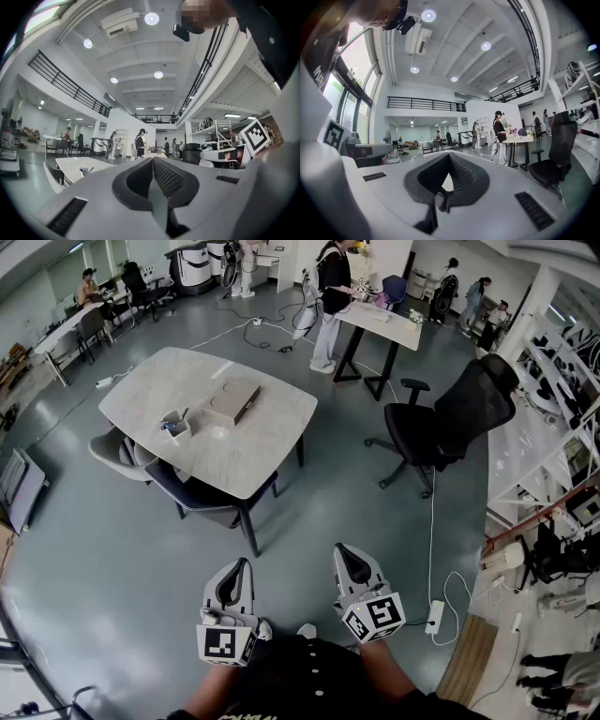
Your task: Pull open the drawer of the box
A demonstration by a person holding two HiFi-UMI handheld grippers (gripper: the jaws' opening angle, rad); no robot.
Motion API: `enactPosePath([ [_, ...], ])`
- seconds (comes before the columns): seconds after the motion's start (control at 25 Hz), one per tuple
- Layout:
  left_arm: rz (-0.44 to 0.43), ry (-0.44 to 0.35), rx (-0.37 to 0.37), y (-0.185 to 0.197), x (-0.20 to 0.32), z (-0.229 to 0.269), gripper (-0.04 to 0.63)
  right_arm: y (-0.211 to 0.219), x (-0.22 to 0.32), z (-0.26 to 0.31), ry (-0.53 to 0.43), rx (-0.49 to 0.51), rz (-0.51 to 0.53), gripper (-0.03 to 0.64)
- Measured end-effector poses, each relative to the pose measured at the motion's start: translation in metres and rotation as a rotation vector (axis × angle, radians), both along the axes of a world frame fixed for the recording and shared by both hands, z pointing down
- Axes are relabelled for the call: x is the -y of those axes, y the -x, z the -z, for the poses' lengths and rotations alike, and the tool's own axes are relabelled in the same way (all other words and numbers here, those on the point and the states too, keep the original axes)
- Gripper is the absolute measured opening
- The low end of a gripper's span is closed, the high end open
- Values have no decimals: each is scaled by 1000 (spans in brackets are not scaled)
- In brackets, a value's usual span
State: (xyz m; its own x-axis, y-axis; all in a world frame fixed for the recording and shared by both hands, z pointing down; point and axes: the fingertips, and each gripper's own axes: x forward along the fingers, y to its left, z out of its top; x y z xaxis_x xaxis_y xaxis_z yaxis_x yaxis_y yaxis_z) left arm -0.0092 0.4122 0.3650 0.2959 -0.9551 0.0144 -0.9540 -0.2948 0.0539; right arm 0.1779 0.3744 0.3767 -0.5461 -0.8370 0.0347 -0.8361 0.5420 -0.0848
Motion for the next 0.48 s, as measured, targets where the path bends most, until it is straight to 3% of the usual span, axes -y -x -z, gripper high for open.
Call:
enactPosePath([
  [0.48, -7, -18, -15, 5, -1, 0, 17, 6, -2, 1, -1, -3, 4, -3],
])
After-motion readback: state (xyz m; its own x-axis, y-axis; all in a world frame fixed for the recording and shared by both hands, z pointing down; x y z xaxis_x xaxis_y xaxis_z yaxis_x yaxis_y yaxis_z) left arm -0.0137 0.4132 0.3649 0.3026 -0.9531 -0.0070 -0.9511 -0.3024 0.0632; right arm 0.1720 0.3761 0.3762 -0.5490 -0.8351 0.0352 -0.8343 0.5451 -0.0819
